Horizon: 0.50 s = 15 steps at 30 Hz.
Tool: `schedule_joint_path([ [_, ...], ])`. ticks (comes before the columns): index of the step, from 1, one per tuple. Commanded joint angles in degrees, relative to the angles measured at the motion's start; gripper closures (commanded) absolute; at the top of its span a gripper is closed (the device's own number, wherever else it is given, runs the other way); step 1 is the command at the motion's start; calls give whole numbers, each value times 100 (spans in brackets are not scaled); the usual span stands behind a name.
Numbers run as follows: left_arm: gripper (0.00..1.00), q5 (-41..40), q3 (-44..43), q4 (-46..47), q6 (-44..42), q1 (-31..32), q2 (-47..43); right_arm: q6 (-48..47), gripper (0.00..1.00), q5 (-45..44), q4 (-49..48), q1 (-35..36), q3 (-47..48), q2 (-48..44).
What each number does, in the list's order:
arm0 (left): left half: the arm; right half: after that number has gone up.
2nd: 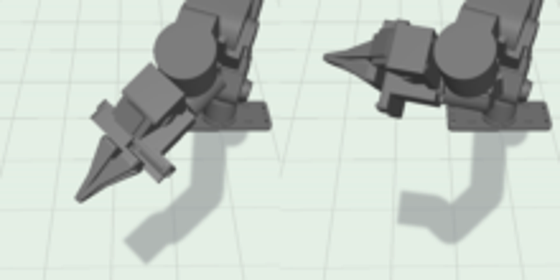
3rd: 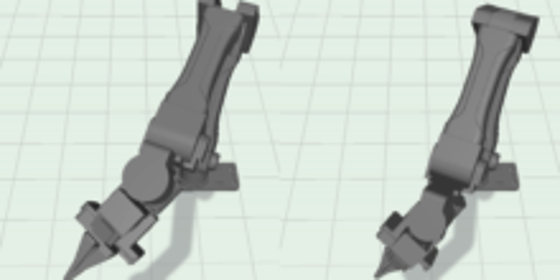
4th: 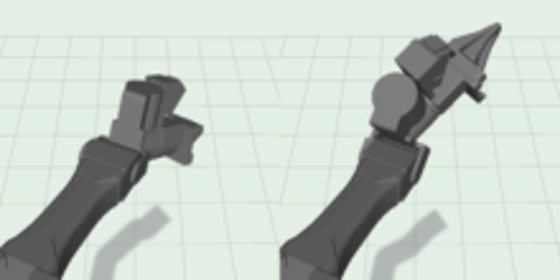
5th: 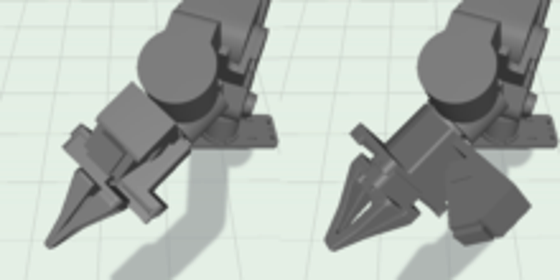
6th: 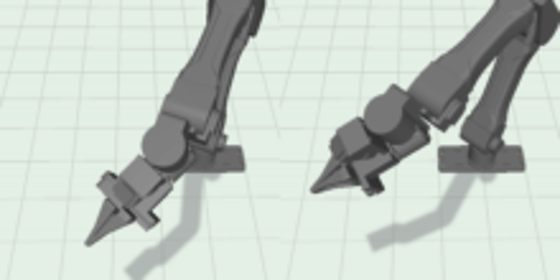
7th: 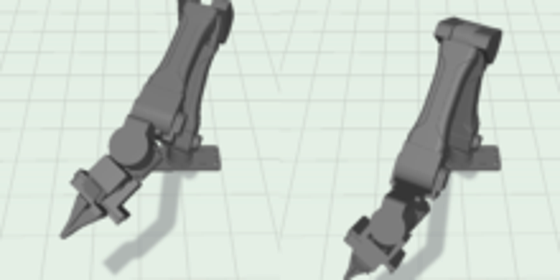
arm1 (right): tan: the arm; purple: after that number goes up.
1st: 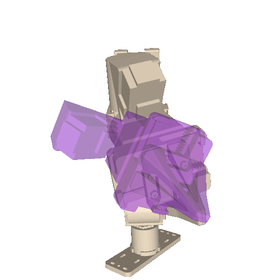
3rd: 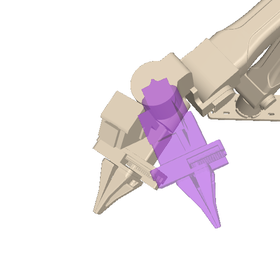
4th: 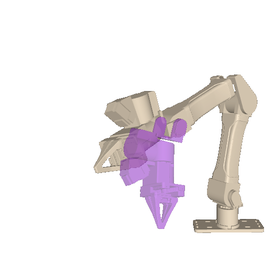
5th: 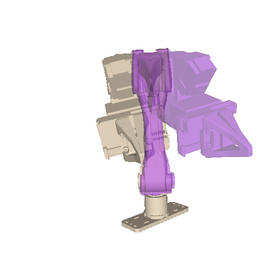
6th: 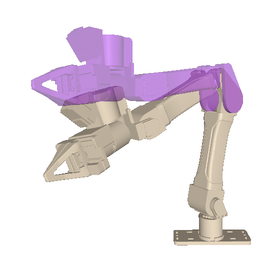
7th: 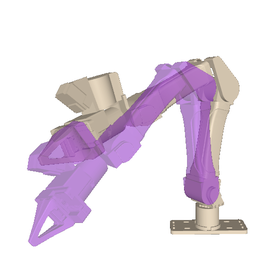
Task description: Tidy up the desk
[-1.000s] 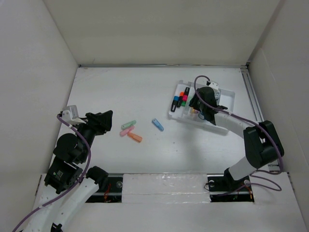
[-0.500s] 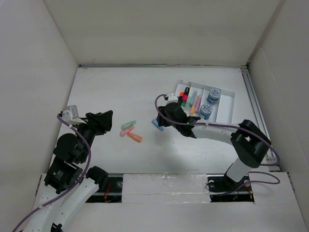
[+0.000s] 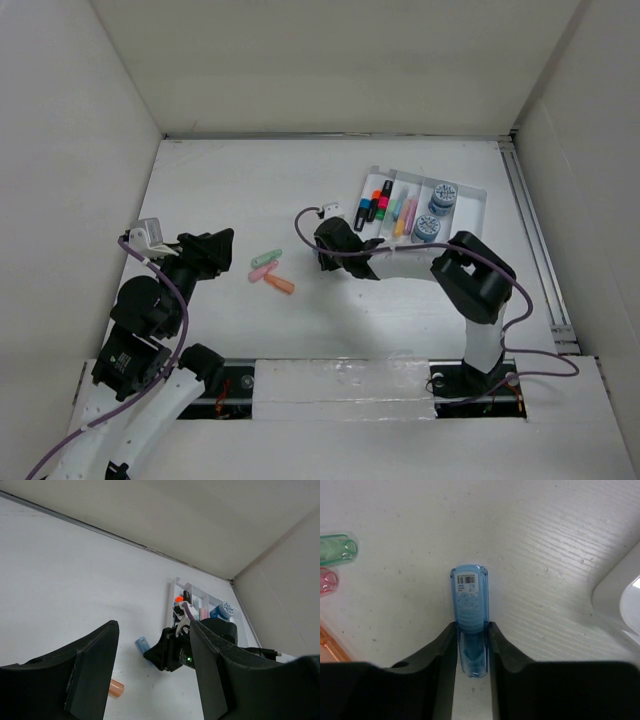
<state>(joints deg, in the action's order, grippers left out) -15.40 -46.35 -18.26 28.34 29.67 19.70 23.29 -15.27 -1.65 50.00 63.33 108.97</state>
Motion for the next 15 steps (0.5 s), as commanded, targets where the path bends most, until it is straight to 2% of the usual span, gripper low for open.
schedule_joint_path([
  [1,45,46,56,235,-74,12,-10,-52,70,-90,86,63,311,124],
  [2,45,46,56,244,-74,12,-2,8,82,-247,121,63,355,142],
  [4,45,54,56,244,-74,12,-10,62,89,-397,147,63,399,90],
  [6,45,54,56,244,-74,12,-10,123,90,-564,52,63,329,-76],
  [10,45,55,56,244,-74,12,-19,255,92,-960,-177,11,13,-919],
  [11,45,54,64,235,-74,12,-19,333,93,-1065,-186,-51,-153,-1374],
  [15,45,46,56,235,-74,12,-45,658,92,-1408,-187,-709,-784,-2571],
])
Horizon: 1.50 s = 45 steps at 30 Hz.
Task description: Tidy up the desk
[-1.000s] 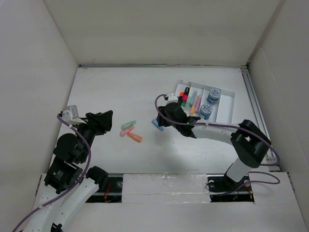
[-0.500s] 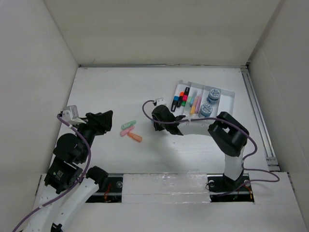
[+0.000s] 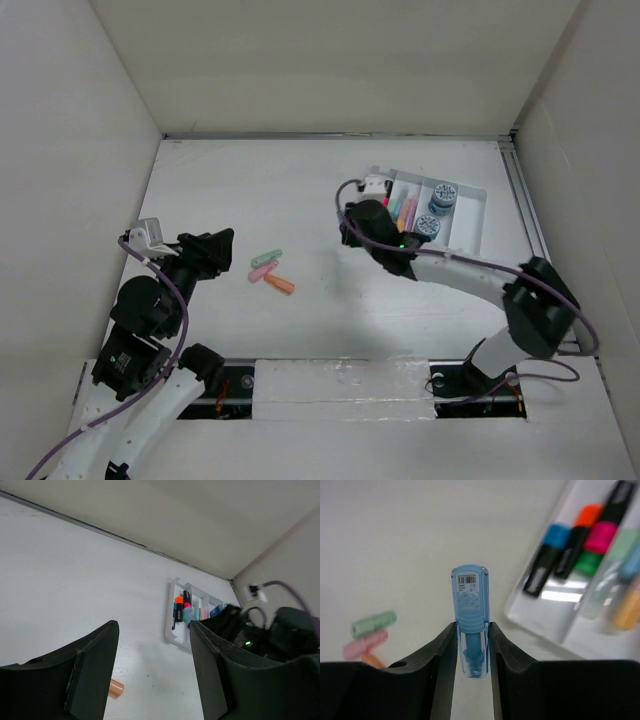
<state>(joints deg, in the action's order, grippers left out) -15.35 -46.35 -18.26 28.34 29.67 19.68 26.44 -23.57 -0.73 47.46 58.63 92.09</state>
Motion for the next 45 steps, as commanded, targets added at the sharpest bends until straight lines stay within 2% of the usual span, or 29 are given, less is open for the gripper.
schedule_joint_path([
  [1,45,33,56,227,-74,12,-61,440,92,-587,-278,-944,-491,-1121],
  [3,45,41,56,235,-74,12,-70,730,92,-377,-278,-1553,-852,-1787],
  [4,45,33,56,235,-74,12,-70,801,92,-280,-296,-2174,-1219,-2009],
  [7,45,50,56,227,-74,12,-70,1012,92,88,-401,-3108,-1940,-2660],
  [8,45,76,56,235,-65,12,-70,1074,91,455,-445,-3721,-2082,-2749],
  [10,45,76,56,253,-74,12,-44,1083,90,1228,-637,-4409,-2259,-2854],
  [11,45,94,56,253,-65,12,-26,1066,89,1746,-752,-4891,-2408,-2820],
  [13,45,76,56,244,-74,12,-26,1031,87,2179,-849,-5254,-2383,-2523],
  [14,45,68,56,244,-74,12,0,995,87,2825,-876,-5691,-2243,-2251],
  [15,45,68,56,244,-74,12,1,995,87,2832,-876,-5695,-2242,-2249],
  [20,45,33,47,253,-65,12,9,1126,87,4375,-1560,-6354,-2321,-1337],
  [22,45,41,47,253,-74,12,9,1144,84,4580,-1588,-6495,-2277,-1168],
  [23,45,50,56,262,-74,12,18,1214,66,4624,-1640,-6495,-2295,-1124],
  [24,45,50,56,253,-74,12,18,1215,65,4625,-1667,-6495,-2321,-1150],
  [26,45,50,56,262,-74,12,27,1215,41,4477,-1685,-6548,-2374,-1316],
  [27,45,41,47,253,-74,12,27,1215,38,4397,-1667,-6548,-2391,-1552],
  [30,45,59,56,262,-74,12,53,1197,36,4239,-1763,-6338,-2532,-2149],
  [31,45,68,47,262,-74,12,45,1180,40,4055,-1755,-6215,-2567,-2308],
  [33,45,68,56,270,-74,12,62,970,56,3913,-1641,-5619,-2524,-2555],
  [34,45,59,56,262,-74,12,62,882,84,3896,-1641,-5338,-2506,-2713],
  [35,46,68,47,279,-74,12,79,707,97,3878,-1675,-4630,-2436,-2740],
  [38,58,120,56,288,-91,12,97,232,100,3466,-1474,-3318,-1981,-2426],
  [39,61,129,56,288,-100,12,115,135,100,3273,-1439,-2391,-1848,-2294],
  [40,64,112,56,279,-109,12,123,47,100,3028,-1439,-1921,-1733,-2162],
  [41,70,112,47,271,-109,12,124,-154,91,2669,-1543,-1481,-1523,-1865],
  [42,71,112,47,279,-118,12,124,-304,80,2552,-1579,-685,-1408,-1679],
  [43,71,86,47,279,-118,12,115,-515,52,2220,-1614,-338,-1277,-1494],
  [44,71,85,47,253,-109,12,115,-604,41,2156,-1649,-56,-1145,-1049],
  [45,71,77,38,253,-109,12,115,-735,35,2173,-1632,191,-813,-792],
])
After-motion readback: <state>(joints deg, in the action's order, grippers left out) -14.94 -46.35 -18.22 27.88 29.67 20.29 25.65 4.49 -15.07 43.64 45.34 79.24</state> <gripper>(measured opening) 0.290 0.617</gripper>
